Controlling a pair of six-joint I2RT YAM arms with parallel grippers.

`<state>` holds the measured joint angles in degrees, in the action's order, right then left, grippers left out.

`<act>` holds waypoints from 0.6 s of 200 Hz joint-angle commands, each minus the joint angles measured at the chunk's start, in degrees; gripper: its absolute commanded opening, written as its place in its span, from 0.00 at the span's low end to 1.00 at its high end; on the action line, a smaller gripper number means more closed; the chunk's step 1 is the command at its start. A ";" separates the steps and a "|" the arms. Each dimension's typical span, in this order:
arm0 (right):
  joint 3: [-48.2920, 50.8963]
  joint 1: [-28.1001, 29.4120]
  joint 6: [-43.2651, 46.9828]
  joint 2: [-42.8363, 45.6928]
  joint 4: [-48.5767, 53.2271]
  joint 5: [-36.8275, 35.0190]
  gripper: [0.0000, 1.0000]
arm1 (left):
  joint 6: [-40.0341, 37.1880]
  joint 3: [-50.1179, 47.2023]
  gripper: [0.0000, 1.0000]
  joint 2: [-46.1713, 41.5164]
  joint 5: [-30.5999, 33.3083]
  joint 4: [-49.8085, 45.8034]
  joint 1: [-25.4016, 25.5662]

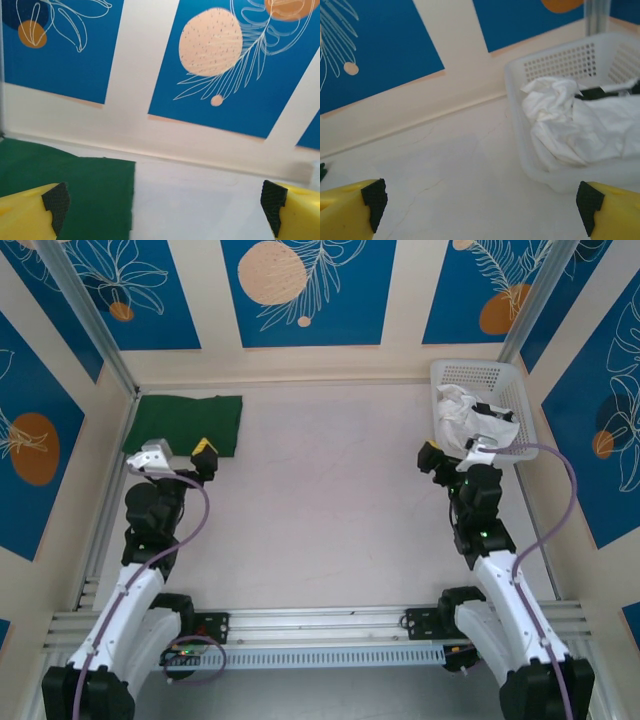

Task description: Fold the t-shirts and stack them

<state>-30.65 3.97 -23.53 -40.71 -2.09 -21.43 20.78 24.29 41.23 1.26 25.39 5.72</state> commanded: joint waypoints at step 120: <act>-68.09 -12.43 -25.44 -63.79 45.32 -1.60 0.97 | -0.85 18.50 0.99 41.35 0.50 -2.62 27.76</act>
<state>-88.75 -6.70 -46.06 -94.21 30.96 -20.21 27.16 36.80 77.73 -1.30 25.82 29.10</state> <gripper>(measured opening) 0.967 0.986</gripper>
